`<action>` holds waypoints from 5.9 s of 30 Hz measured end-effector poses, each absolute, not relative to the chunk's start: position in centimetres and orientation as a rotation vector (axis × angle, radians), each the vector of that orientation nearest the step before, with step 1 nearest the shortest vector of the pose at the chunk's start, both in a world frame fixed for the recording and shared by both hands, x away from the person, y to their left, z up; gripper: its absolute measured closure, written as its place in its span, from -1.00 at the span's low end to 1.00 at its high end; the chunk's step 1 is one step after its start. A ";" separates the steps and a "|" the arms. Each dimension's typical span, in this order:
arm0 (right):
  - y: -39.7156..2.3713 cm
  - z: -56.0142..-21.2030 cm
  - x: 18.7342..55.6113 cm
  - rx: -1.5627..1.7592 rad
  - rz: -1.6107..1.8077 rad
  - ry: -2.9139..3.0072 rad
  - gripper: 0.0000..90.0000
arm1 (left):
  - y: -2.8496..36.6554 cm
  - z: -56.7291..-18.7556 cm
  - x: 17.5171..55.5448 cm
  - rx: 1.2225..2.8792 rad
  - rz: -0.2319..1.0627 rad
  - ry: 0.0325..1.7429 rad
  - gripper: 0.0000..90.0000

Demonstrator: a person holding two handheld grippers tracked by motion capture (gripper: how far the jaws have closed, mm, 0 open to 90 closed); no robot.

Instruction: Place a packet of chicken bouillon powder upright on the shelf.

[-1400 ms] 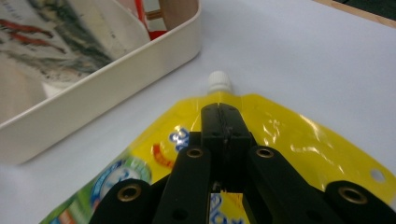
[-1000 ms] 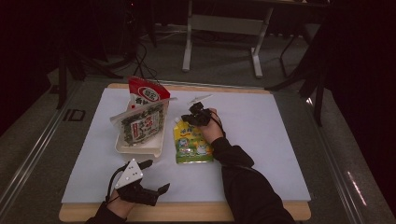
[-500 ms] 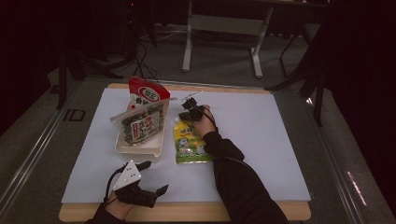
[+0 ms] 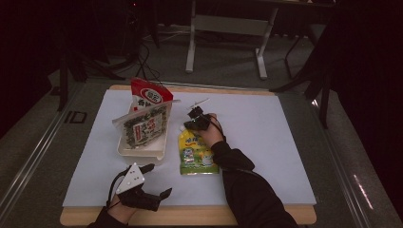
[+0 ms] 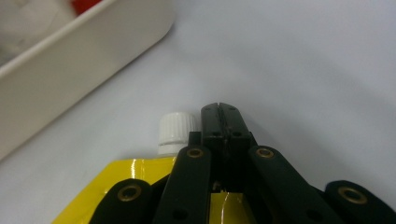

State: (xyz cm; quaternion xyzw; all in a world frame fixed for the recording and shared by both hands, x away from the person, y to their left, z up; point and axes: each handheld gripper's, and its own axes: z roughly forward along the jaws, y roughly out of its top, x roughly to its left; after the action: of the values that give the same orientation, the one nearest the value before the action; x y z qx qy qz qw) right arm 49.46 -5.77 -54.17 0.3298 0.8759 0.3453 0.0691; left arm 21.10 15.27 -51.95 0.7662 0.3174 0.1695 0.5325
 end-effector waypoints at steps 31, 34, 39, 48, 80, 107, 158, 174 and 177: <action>-9.2 -53.9 41.1 0.906 1.020 2.668 0.97 | 14.7 -51.9 21.1 1.834 0.399 0.746 -0.98; -9.7 -53.3 41.0 0.905 1.046 2.654 0.89 | 14.8 -51.9 21.1 1.840 0.402 0.745 -0.98; -11.4 -51.3 40.1 0.864 1.069 2.631 0.68 | 14.7 -52.0 21.2 1.839 0.398 0.748 -0.98; -16.3 -48.8 39.3 0.877 1.024 2.602 0.41 | 14.6 -52.0 21.2 1.843 0.403 0.745 -0.98; -17.2 -53.7 40.0 0.783 0.776 2.798 -0.67 | 14.3 -52.4 21.4 1.868 0.380 0.745 -0.98; -16.6 -53.4 39.8 0.684 0.747 2.762 -0.67 | 14.1 -52.5 21.5 1.881 0.371 0.731 -0.98; -16.0 -46.0 35.2 0.514 0.959 2.715 0.92 | 13.0 -51.3 22.5 1.863 0.306 0.719 -0.93; -16.4 -43.6 32.9 0.427 1.054 2.670 0.92 | 11.6 -50.9 25.4 1.869 0.229 0.770 -0.78; -16.2 -43.3 32.6 0.410 1.057 2.661 0.92 | 11.7 -50.7 26.1 1.851 0.222 0.779 -0.68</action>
State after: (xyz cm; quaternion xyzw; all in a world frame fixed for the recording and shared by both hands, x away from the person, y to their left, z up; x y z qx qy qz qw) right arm 32.64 -16.24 -43.32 0.1405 0.9128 0.3627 0.1243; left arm 26.09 11.68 -50.72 0.7758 0.3267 0.0929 0.5318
